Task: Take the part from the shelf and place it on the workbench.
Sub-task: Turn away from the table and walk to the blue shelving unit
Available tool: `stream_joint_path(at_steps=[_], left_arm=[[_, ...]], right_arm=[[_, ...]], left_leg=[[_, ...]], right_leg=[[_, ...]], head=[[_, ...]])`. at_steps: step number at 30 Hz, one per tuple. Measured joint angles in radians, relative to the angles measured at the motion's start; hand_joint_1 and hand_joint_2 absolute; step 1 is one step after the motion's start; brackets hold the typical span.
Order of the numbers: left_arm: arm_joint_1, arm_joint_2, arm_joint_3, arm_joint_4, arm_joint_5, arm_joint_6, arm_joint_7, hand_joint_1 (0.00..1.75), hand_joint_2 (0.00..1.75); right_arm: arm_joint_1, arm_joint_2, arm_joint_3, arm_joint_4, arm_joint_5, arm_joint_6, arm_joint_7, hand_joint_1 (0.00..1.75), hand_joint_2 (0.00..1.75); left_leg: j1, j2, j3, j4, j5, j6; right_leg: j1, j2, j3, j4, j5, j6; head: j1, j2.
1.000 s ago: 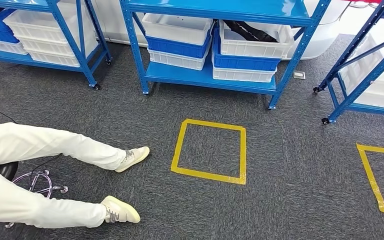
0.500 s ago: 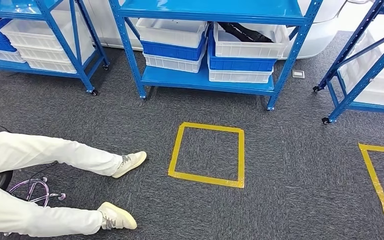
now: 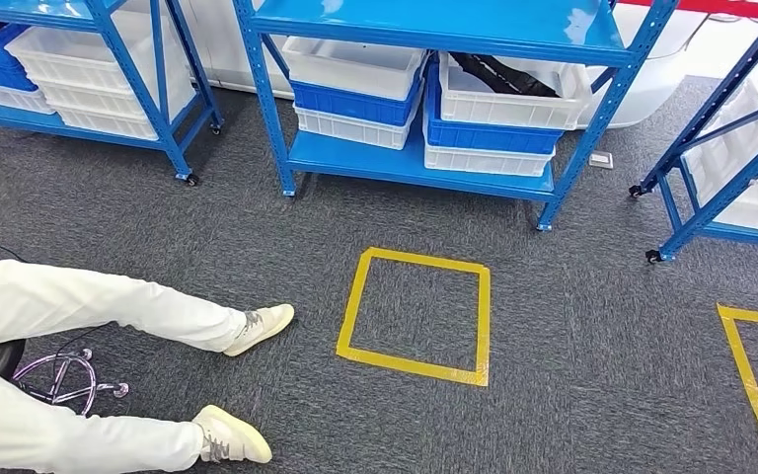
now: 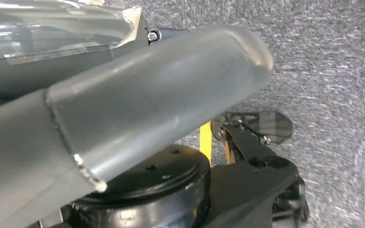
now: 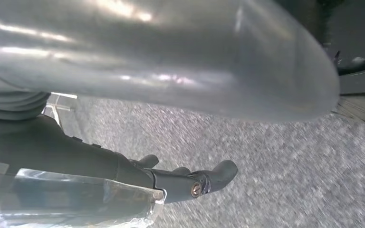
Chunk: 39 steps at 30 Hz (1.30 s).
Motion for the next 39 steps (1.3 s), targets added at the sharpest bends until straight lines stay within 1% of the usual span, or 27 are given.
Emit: stream_joint_path(at_steps=[1,2,3,5,7,8,10,11,12,13,14,15,17,18,21,23,24,26,27,28,29,31,32,33,35,37,39], left_arm=[[0.000,0.000,0.000,0.000,0.000,0.000,0.000,0.00,0.00],[0.000,0.001,0.000,0.000,0.001,0.001,0.000,0.00,0.00],[-0.001,0.001,0.000,0.000,0.003,0.001,-0.001,0.00,0.00],[-0.001,0.002,0.000,0.000,0.007,0.002,-0.002,0.00,0.00],[-0.002,0.002,0.000,0.000,0.008,0.002,-0.003,0.00,0.00],[-0.002,0.002,0.000,0.000,0.009,0.002,-0.003,0.00,0.00],[-0.002,0.002,0.000,0.000,0.010,0.003,-0.004,0.00,0.00],[-0.001,0.002,0.000,0.000,0.011,0.004,-0.005,0.00,0.00],[0.000,0.002,0.000,0.000,0.012,0.005,-0.006,0.00,0.00],[0.000,0.002,0.000,0.000,0.013,0.005,-0.006,0.00,0.00],[0.001,0.002,0.000,0.000,0.014,0.005,-0.007,0.00,0.00],[0.001,0.003,0.000,0.000,0.015,0.005,-0.008,0.00,0.00],[0.000,0.003,0.000,0.000,0.014,0.005,-0.010,0.00,0.00],[-0.001,0.002,0.000,0.000,0.014,0.005,-0.010,0.00,0.00],[0.000,0.001,0.000,0.000,0.013,0.005,-0.011,0.00,0.00],[0.000,0.000,0.000,0.000,0.013,0.005,-0.011,0.00,0.00],[0.000,0.000,0.001,0.000,0.013,0.005,-0.012,0.00,0.00],[-0.001,-0.001,0.000,0.000,0.011,0.005,-0.012,0.00,0.00],[-0.001,-0.001,0.000,0.000,0.010,0.004,-0.012,0.00,0.00],[0.000,-0.001,0.000,0.000,0.008,0.003,-0.011,0.00,0.00],[0.000,-0.001,0.001,0.000,0.006,0.002,-0.011,0.00,0.00],[0.001,-0.001,0.001,0.000,0.000,-0.002,-0.011,0.00,0.00],[0.001,-0.001,0.001,0.000,-0.003,-0.004,-0.011,0.00,0.00],[0.000,-0.001,0.000,0.000,-0.007,-0.006,-0.011,0.00,0.00],[-0.001,-0.001,0.000,0.000,-0.013,-0.009,-0.009,0.00,0.00],[-0.001,0.000,0.000,0.000,-0.019,-0.012,-0.007,0.00,0.00],[-0.002,0.000,-0.001,0.000,-0.025,-0.013,-0.005,0.00,0.00]], right_arm=[[-0.001,0.000,0.000,0.000,0.000,0.000,0.000,0.00,0.00],[-0.001,-0.001,0.000,0.000,0.001,0.000,-0.001,0.00,0.00],[-0.002,0.000,0.000,0.000,0.002,0.000,-0.002,0.00,0.00],[-0.003,0.000,0.000,0.000,0.004,0.000,-0.003,0.00,0.00],[-0.003,0.000,0.000,0.000,0.007,0.000,-0.004,0.00,0.00],[-0.003,0.000,0.000,0.000,0.008,0.000,-0.006,0.00,0.00],[-0.004,0.000,0.000,0.000,0.010,0.000,-0.013,0.00,0.00],[-0.004,-0.001,0.000,0.000,0.012,0.001,-0.018,0.00,0.00],[-0.003,-0.002,0.000,0.000,0.013,0.002,-0.023,0.00,0.00],[-0.002,-0.003,0.000,0.000,0.015,0.002,-0.026,0.00,0.00],[0.000,-0.004,0.000,0.000,0.015,0.003,-0.029,0.00,0.00],[0.001,-0.005,0.000,0.000,0.016,0.003,-0.031,0.00,0.00],[0.001,-0.005,0.000,0.000,0.016,0.003,-0.034,0.00,0.00],[0.000,-0.006,0.000,0.000,0.016,0.003,-0.034,0.00,0.00],[-0.004,-0.006,0.000,0.000,0.016,0.003,-0.034,0.00,0.00],[-0.005,-0.007,0.000,0.000,0.016,0.003,-0.035,0.00,0.00],[-0.005,-0.007,0.000,0.000,0.016,0.003,-0.035,0.00,0.00],[-0.003,-0.007,0.000,0.000,0.015,0.003,-0.033,0.00,0.00],[-0.002,-0.007,0.000,0.000,0.014,0.003,-0.030,0.00,0.00],[0.000,-0.007,0.000,0.000,0.014,0.002,-0.028,0.00,0.00],[0.002,-0.008,0.000,0.000,0.013,0.000,-0.024,0.00,0.00],[0.001,-0.008,0.000,0.000,0.010,-0.002,-0.019,0.00,0.00],[0.000,-0.008,0.000,0.000,0.008,-0.003,-0.018,0.00,0.00],[-0.002,-0.008,-0.001,0.000,0.005,-0.003,-0.017,0.00,0.00],[-0.003,-0.008,-0.003,0.000,0.001,-0.003,-0.016,0.00,0.00],[-0.004,-0.007,-0.006,0.000,-0.003,-0.005,-0.016,0.00,0.00],[-0.004,-0.006,-0.011,0.000,-0.007,-0.007,-0.016,0.00,0.00]], left_leg=[[-0.002,-0.001,0.006,0.004,-0.011,-0.007],[-0.004,-0.002,0.010,0.008,-0.021,-0.013],[-0.006,-0.002,0.012,0.010,-0.030,-0.020],[-0.003,-0.003,0.017,0.012,-0.042,-0.029],[0.003,0.002,0.012,0.038,-0.059,-0.040],[0.005,0.005,-0.006,0.077,-0.078,-0.045],[0.006,0.009,-0.077,0.205,-0.129,-0.051],[0.006,0.009,-0.118,0.266,-0.145,-0.053],[0.006,0.009,-0.149,0.300,-0.143,-0.053],[0.006,0.009,-0.164,0.300,-0.121,-0.052],[0.006,0.010,-0.159,0.261,-0.079,-0.049],[0.006,0.012,-0.140,0.196,-0.029,-0.044],[0.002,0.014,-0.096,0.086,0.026,-0.034],[-0.002,0.015,-0.085,0.060,0.030,-0.030],[-0.007,0.013,-0.069,0.041,0.022,-0.013],[-0.002,0.012,-0.050,0.021,0.025,-0.001],[0.000,0.013,-0.041,0.015,0.024,0.004],[-0.001,0.012,-0.031,0.012,0.016,0.011],[-0.002,0.010,-0.026,0.012,0.011,0.012],[-0.003,0.008,-0.019,0.012,0.005,0.012],[-0.004,0.004,-0.010,0.012,-0.002,0.011],[-0.005,0.001,0.007,0.013,-0.018,0.005],[-0.008,-0.001,0.014,0.014,-0.028,0.001],[-0.011,-0.002,0.018,0.015,-0.037,-0.004],[-0.013,-0.003,0.024,0.013,-0.049,-0.014],[-0.008,0.000,0.025,0.023,-0.059,-0.025],[-0.003,0.005,-0.008,0.099,-0.099,-0.038]], right_leg=[[-0.003,-0.001,0.023,-0.063,0.034,0.006],[-0.004,-0.001,0.042,-0.108,0.056,0.002],[-0.002,-0.001,0.053,-0.132,0.065,-0.008],[0.000,-0.001,0.060,-0.136,0.062,-0.035],[-0.002,0.000,0.068,-0.137,0.056,-0.052],[-0.004,0.000,0.073,-0.138,0.053,-0.061],[-0.001,-0.001,0.082,-0.139,0.044,-0.075],[0.000,-0.001,0.086,-0.139,0.039,-0.079],[0.001,0.000,0.092,-0.139,0.034,-0.081],[0.002,0.001,0.100,-0.139,0.028,-0.081],[0.002,0.002,0.111,-0.139,0.020,-0.079],[0.002,0.003,0.121,-0.139,0.012,-0.076],[0.008,0.004,0.133,-0.140,-0.003,-0.066],[0.011,0.004,0.134,-0.142,-0.008,-0.061],[0.013,0.001,0.141,-0.152,-0.015,-0.043],[0.013,0.001,0.129,-0.115,-0.035,-0.039],[0.013,0.001,0.100,-0.063,-0.054,-0.042],[0.013,0.002,0.011,0.076,-0.095,-0.045],[0.013,0.002,-0.027,0.124,-0.099,-0.042],[0.013,0.002,-0.048,0.136,-0.087,-0.035],[0.013,0.002,-0.047,0.107,-0.056,-0.025],[0.013,0.002,-0.004,-0.031,0.025,-0.012],[0.013,0.002,0.020,-0.091,0.055,-0.014],[0.014,0.002,0.036,-0.128,0.072,-0.021],[0.016,0.003,0.046,-0.141,0.076,-0.042],[0.010,0.003,0.053,-0.145,0.072,-0.058],[0.004,0.003,0.064,-0.149,0.067,-0.074]], head=[[0.002,0.000],[0.002,0.000],[0.001,0.000],[-0.003,0.000],[-0.005,0.000],[-0.006,0.000],[-0.007,0.000],[-0.006,0.000],[-0.007,0.000],[-0.007,0.000],[-0.007,0.000],[-0.007,0.000],[-0.006,0.000],[-0.006,0.000],[-0.006,0.000],[-0.006,0.000],[-0.005,0.000],[-0.005,0.000],[-0.005,0.000],[-0.005,0.000],[-0.005,0.000],[-0.004,0.000],[-0.003,0.000],[-0.004,0.000],[-0.006,0.000],[-0.008,0.000],[-0.009,0.000]])
